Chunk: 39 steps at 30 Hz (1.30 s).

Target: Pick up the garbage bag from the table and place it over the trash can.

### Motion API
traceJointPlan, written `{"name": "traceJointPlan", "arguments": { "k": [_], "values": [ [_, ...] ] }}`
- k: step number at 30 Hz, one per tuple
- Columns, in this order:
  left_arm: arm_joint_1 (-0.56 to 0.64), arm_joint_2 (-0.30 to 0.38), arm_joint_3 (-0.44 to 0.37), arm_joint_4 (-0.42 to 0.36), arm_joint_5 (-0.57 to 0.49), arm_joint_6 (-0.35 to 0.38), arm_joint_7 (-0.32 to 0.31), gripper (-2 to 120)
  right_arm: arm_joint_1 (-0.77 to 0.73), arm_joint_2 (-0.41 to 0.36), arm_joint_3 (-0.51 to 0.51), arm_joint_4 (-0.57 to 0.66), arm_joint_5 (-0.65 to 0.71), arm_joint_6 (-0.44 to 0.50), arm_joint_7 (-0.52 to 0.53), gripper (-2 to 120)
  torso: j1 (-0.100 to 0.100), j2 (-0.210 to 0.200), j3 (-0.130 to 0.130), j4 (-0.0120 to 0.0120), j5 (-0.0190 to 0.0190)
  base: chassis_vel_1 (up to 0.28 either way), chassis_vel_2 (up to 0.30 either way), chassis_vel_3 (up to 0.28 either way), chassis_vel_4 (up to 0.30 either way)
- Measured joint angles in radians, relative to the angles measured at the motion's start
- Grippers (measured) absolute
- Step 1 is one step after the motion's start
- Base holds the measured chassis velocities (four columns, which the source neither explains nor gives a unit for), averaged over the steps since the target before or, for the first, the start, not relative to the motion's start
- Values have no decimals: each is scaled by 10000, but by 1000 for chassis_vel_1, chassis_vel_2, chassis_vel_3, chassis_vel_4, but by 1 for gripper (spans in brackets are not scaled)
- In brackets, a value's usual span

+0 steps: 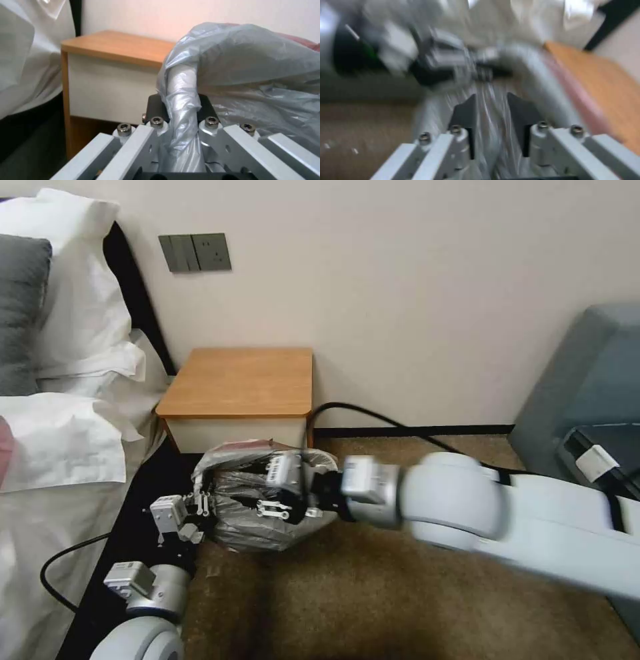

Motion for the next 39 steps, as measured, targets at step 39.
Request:
{"name": "traceJointPlan", "arguments": {
  "k": [39],
  "values": [
    [71, -236, 311, -674, 205, -257, 588, 7, 841, 2159, -1993, -3277, 84, -1576, 2266, 0, -1, 0, -1, 0, 1, 0, 0, 0, 0]
  ]
}}
